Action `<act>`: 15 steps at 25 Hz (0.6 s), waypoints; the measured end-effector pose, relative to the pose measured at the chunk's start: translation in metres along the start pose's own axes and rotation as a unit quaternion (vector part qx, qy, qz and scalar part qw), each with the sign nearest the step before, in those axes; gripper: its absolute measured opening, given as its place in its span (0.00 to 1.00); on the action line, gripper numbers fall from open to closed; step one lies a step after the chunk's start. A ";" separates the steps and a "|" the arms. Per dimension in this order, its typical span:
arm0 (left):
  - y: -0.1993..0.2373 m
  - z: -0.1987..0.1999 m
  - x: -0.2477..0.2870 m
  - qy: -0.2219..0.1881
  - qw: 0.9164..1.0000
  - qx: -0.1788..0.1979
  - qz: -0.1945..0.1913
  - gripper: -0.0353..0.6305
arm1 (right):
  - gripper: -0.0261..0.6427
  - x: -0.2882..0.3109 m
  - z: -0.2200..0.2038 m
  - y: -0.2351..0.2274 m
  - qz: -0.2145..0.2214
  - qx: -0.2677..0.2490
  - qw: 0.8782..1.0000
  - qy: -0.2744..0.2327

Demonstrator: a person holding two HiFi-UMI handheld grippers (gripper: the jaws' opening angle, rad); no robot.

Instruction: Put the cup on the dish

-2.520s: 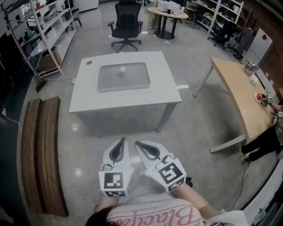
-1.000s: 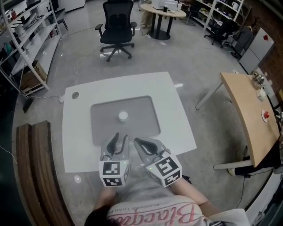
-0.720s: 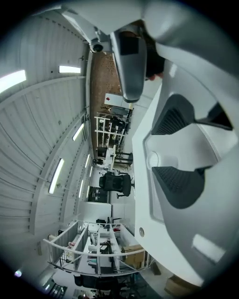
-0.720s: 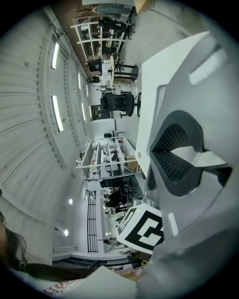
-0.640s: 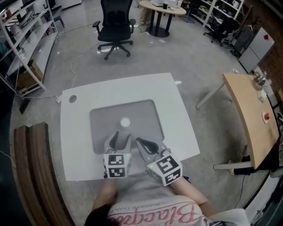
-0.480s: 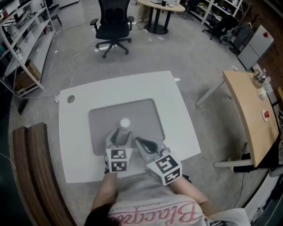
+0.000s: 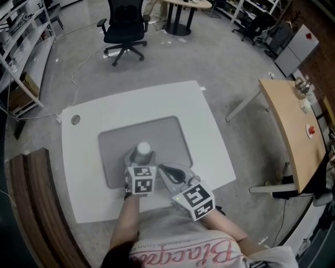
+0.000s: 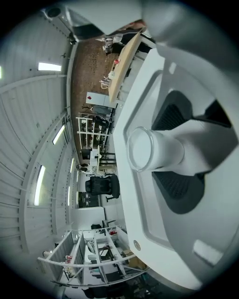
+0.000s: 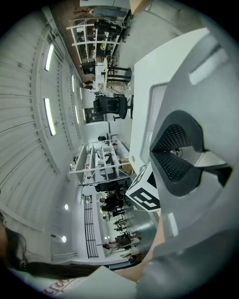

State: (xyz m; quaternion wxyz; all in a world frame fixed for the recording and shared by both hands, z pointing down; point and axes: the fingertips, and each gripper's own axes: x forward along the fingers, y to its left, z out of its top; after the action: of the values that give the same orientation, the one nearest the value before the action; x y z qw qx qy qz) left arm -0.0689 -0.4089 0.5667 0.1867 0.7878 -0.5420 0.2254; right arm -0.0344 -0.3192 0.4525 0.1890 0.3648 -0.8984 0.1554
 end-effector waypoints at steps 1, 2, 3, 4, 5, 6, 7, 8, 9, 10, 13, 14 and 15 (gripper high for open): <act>0.001 0.001 0.002 -0.001 1.000 0.000 0.001 0.46 | 0.04 0.000 -0.001 0.001 -0.001 0.001 1.000 0.002; 0.001 0.002 0.003 -0.004 1.000 0.000 0.002 0.46 | 0.04 0.000 -0.002 0.001 -0.002 0.001 1.000 0.004; 0.001 0.003 0.005 -0.007 1.000 0.000 0.003 0.45 | 0.04 0.000 -0.004 0.001 -0.004 0.001 1.000 0.006; 0.001 0.004 0.007 -0.010 1.000 -0.002 0.004 0.45 | 0.04 0.000 -0.005 0.000 -0.005 0.001 1.000 0.007; 0.001 0.005 0.010 -0.013 1.000 -0.005 0.005 0.45 | 0.04 -0.001 -0.006 -0.001 -0.006 0.001 1.000 0.008; 0.001 0.006 0.011 -0.014 1.000 -0.009 0.005 0.44 | 0.04 -0.001 -0.007 -0.001 -0.008 0.001 1.000 0.009; 0.001 0.006 0.013 -0.015 1.000 -0.011 0.004 0.44 | 0.04 -0.001 -0.008 -0.001 -0.010 0.001 1.000 0.009; 0.001 0.007 0.014 -0.015 1.000 -0.011 0.003 0.44 | 0.04 -0.001 -0.008 0.000 -0.011 0.001 1.000 0.009; 0.002 0.007 0.014 -0.015 1.000 -0.010 0.002 0.44 | 0.04 0.000 -0.007 0.000 -0.013 0.001 1.000 0.009; 0.003 0.007 0.014 -0.014 1.000 -0.009 0.002 0.44 | 0.04 0.000 -0.007 0.001 -0.014 0.000 1.000 0.008; 0.002 0.005 0.011 -0.010 1.000 -0.008 0.007 0.44 | 0.04 -0.004 -0.008 0.001 -0.016 -0.002 1.000 0.006; 0.001 0.004 0.008 -0.010 1.000 -0.007 0.008 0.44 | 0.04 -0.005 -0.008 0.000 -0.017 -0.003 1.000 0.005; 0.000 0.004 0.006 -0.011 1.000 -0.006 0.008 0.44 | 0.04 -0.007 -0.008 0.000 -0.018 -0.004 1.000 0.004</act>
State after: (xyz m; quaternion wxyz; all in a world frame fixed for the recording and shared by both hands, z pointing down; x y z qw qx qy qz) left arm -0.0670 -0.4157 0.5661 0.1841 0.7846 -0.5517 0.2150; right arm -0.0277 -0.3122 0.4560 0.1970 0.3796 -0.8913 0.1504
